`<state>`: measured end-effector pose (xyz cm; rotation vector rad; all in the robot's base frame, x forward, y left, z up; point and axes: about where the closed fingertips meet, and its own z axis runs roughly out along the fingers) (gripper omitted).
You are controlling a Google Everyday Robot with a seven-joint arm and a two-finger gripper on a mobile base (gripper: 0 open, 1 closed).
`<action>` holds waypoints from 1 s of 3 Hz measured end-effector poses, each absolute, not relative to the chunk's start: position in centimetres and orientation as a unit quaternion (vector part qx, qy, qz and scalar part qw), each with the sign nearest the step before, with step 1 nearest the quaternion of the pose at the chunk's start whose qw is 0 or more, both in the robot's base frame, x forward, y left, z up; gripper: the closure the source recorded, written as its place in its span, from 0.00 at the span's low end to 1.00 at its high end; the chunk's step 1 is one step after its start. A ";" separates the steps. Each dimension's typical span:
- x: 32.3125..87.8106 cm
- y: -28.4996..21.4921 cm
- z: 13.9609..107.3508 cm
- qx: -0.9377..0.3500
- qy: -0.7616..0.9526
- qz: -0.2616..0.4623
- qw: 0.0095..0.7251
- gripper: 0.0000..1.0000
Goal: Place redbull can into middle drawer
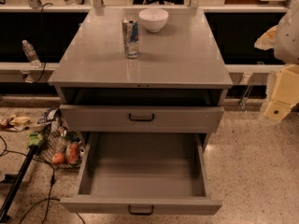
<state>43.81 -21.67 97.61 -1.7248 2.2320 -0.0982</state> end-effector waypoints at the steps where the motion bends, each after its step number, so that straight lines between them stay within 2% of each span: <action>1: 43.8 -21.7 97.6 -0.603 0.781 -0.034 0.159 0.00; 2: 45.1 -21.0 97.9 -0.607 0.775 -0.034 0.176 0.00; 3: 50.5 -18.8 97.3 -0.575 0.779 0.015 0.250 0.00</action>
Offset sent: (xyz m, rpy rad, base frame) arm 0.0157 0.0127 -0.0010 0.0071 -0.0162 0.0502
